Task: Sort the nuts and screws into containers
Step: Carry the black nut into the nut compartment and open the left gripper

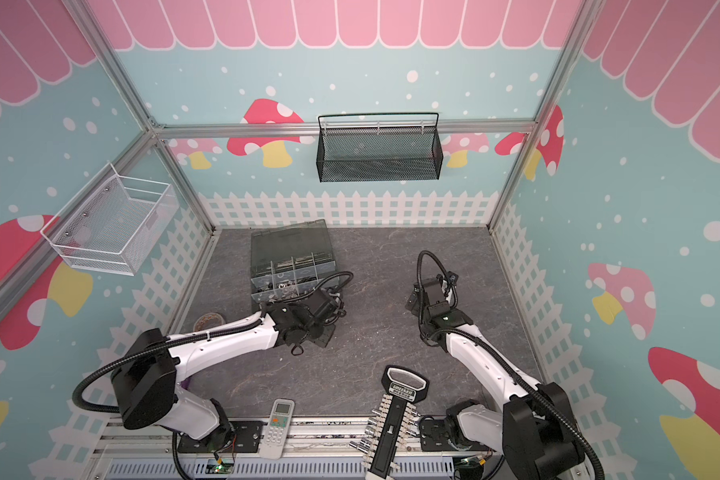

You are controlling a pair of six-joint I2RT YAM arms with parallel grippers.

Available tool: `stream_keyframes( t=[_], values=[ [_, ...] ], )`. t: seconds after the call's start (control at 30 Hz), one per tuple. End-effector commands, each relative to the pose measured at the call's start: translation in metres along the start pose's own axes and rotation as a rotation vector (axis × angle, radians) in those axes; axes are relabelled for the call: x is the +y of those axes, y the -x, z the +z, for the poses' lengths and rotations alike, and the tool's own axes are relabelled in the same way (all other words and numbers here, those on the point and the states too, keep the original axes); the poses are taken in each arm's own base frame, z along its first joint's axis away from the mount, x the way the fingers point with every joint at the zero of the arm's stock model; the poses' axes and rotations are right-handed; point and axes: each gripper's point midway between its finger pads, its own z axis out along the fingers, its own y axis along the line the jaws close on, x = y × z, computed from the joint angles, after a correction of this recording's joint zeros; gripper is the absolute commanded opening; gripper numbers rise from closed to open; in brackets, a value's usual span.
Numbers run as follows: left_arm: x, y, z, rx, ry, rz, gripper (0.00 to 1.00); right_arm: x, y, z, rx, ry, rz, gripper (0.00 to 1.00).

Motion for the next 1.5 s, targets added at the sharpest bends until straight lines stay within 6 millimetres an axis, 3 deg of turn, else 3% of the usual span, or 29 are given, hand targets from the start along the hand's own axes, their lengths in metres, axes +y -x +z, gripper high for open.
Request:
stream_keyframes(
  t=[0.0,0.13,0.3,0.47,0.5,0.7,1.03,1.47],
  values=[
    [0.043,0.051,-0.026,-0.187,0.095,-0.145,0.11,-0.006,0.005,-0.003,-0.032,-0.014,0.034,0.98],
    [0.091,0.075,-0.042,-0.284,0.182,-0.24,0.09,-0.006,0.007,-0.004,-0.039,-0.012,0.038,0.98],
    [0.142,0.083,-0.042,-0.314,0.298,-0.312,0.09,-0.007,0.007,-0.005,-0.044,-0.012,0.043,0.98],
    [0.176,0.082,-0.027,-0.299,0.326,-0.388,0.09,-0.006,0.006,-0.003,-0.04,-0.012,0.04,0.98],
    [0.19,0.079,-0.022,-0.29,0.342,-0.418,0.09,-0.006,0.006,-0.003,-0.038,-0.009,0.042,0.98],
    [0.228,0.069,0.009,-0.246,0.338,-0.548,0.09,-0.004,0.003,0.0,-0.024,-0.007,0.035,0.98],
    [0.263,0.064,0.043,-0.206,0.323,-0.648,0.09,-0.002,0.002,0.002,-0.016,-0.003,0.034,0.98],
    [0.262,0.05,0.056,-0.14,0.315,-0.651,0.14,0.004,0.002,0.006,0.0,0.006,0.033,0.98]
  ],
)
